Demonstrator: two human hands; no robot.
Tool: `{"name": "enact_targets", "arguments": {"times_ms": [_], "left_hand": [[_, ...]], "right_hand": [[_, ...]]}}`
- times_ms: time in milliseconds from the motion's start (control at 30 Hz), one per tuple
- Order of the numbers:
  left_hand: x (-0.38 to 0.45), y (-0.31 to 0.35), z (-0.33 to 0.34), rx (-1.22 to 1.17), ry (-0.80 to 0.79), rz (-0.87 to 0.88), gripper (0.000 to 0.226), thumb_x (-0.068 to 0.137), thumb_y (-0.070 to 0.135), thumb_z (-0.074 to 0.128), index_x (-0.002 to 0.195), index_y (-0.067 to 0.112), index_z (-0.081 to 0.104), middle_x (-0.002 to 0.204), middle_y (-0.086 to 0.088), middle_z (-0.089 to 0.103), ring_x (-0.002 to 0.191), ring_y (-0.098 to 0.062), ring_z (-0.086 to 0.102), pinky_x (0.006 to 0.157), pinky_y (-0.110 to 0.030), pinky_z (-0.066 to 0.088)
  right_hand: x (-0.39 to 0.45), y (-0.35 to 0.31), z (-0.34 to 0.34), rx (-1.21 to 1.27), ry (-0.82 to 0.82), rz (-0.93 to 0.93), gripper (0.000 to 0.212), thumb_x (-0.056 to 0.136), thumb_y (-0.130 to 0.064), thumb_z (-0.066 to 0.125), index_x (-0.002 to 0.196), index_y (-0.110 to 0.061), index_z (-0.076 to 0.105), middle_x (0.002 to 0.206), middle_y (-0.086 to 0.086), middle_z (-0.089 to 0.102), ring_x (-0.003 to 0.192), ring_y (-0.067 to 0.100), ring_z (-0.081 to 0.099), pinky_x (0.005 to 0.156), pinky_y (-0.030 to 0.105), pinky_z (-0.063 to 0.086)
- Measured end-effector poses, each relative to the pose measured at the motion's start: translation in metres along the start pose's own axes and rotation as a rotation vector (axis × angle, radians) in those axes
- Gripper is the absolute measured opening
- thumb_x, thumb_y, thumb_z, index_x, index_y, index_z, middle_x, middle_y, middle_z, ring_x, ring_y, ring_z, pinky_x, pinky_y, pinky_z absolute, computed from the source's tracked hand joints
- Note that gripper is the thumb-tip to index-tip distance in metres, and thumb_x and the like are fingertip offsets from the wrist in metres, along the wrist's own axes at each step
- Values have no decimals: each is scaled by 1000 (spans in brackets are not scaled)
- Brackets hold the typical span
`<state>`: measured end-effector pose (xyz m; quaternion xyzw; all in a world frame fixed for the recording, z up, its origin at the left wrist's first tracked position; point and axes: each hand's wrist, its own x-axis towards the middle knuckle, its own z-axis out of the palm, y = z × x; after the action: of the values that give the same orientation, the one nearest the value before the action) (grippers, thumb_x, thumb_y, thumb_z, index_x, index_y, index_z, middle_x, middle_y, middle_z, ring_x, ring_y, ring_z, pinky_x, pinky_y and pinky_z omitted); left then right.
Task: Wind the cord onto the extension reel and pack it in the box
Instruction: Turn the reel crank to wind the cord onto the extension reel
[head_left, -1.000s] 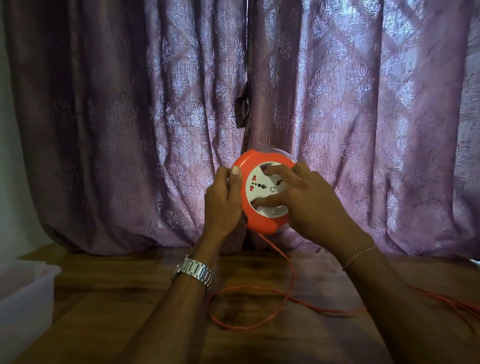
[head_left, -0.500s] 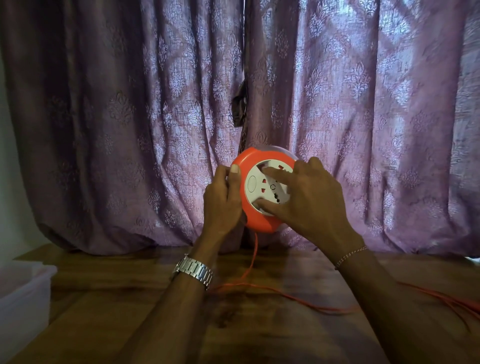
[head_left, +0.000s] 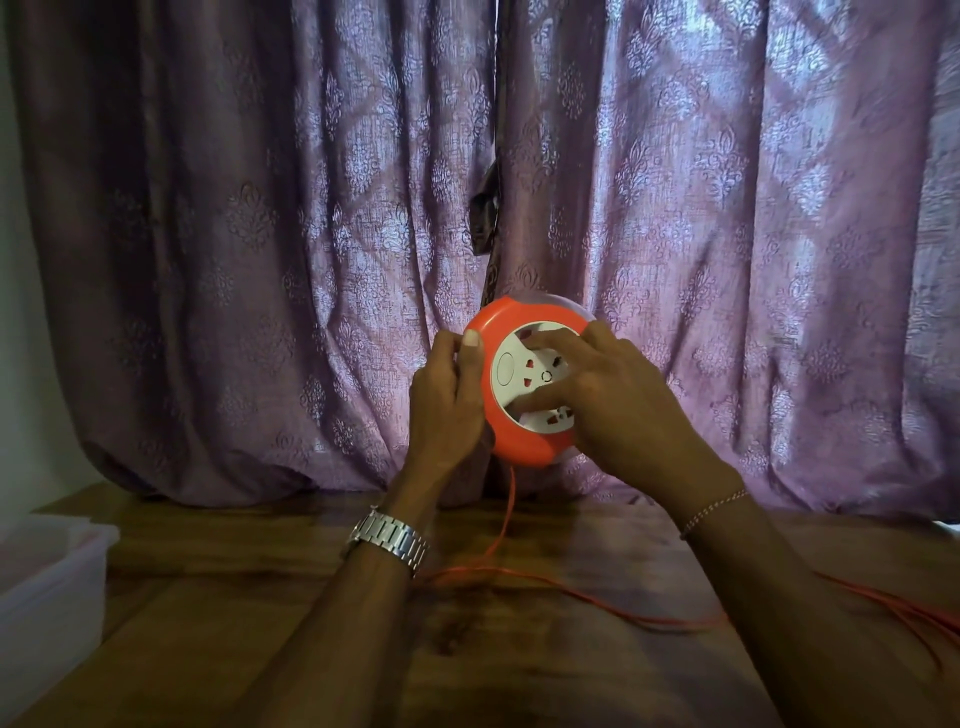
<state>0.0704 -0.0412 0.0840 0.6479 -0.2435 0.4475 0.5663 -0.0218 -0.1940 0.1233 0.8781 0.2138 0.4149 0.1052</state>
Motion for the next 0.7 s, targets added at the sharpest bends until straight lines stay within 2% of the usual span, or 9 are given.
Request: {"name": "enact_targets", "arguments": {"times_ms": [33, 133, 200, 300, 400, 500, 567, 700], "left_hand": [[0, 0, 0, 5, 0, -2, 34, 103, 45, 38, 80, 22, 46, 61, 8, 52, 55, -5, 49, 57, -40, 44], [-1, -1, 0, 13, -9, -16, 37, 102, 51, 36, 81, 22, 47, 66, 0, 58, 66, -26, 60, 62, -51, 51], [0, -2, -1, 13, -5, -5, 36, 102, 49, 36, 82, 21, 47, 68, -3, 58, 70, -33, 60, 66, -55, 51], [0, -2, -1, 30, 5, 11, 34, 102, 49, 36, 82, 25, 46, 66, 3, 57, 65, -27, 57, 65, -53, 51], [0, -2, 0, 49, 10, 21, 33, 103, 49, 36, 80, 27, 45, 62, 7, 53, 59, -17, 51, 61, -49, 49], [0, -1, 1, 41, 11, 25, 32, 103, 47, 37, 78, 27, 44, 59, 8, 51, 54, -7, 48, 57, -42, 46], [0, -1, 1, 27, 12, 16, 33, 103, 46, 38, 77, 27, 44, 59, 8, 51, 54, -6, 48, 55, -40, 45], [2, -3, -1, 32, 16, 11, 33, 103, 47, 37, 80, 25, 46, 61, 7, 51, 58, -17, 48, 61, -52, 48]], "right_hand": [[0, 0, 1, -19, 4, 5, 42, 64, -23, 82, 98, -47, 72, 139, 1, 52, 118, 32, 45, 78, 42, 41], [-1, 0, 3, -69, 35, 34, 47, 71, -28, 75, 109, -53, 65, 139, 3, 49, 117, 31, 47, 77, 41, 40], [-2, -1, 5, -50, 72, 52, 47, 75, -29, 65, 115, -53, 61, 136, 7, 50, 118, 31, 50, 77, 41, 41], [-2, -2, 8, -28, 93, 119, 51, 76, -38, 44, 123, -54, 55, 124, 8, 55, 111, 28, 55, 78, 39, 45], [-3, -1, 14, 23, 182, 233, 57, 71, -52, 57, 128, -55, 50, 104, 6, 62, 91, 28, 63, 71, 37, 49], [-2, -2, 18, 32, 261, 292, 62, 68, -70, 54, 127, -50, 54, 91, 4, 67, 78, 27, 65, 61, 35, 50], [-1, -2, 19, -7, 291, 288, 62, 68, -72, 54, 125, -47, 57, 85, 3, 66, 77, 28, 63, 60, 35, 48], [0, -1, 17, -27, 322, 234, 61, 71, -67, 60, 124, -37, 62, 96, 5, 60, 90, 27, 48, 68, 38, 44]]}}
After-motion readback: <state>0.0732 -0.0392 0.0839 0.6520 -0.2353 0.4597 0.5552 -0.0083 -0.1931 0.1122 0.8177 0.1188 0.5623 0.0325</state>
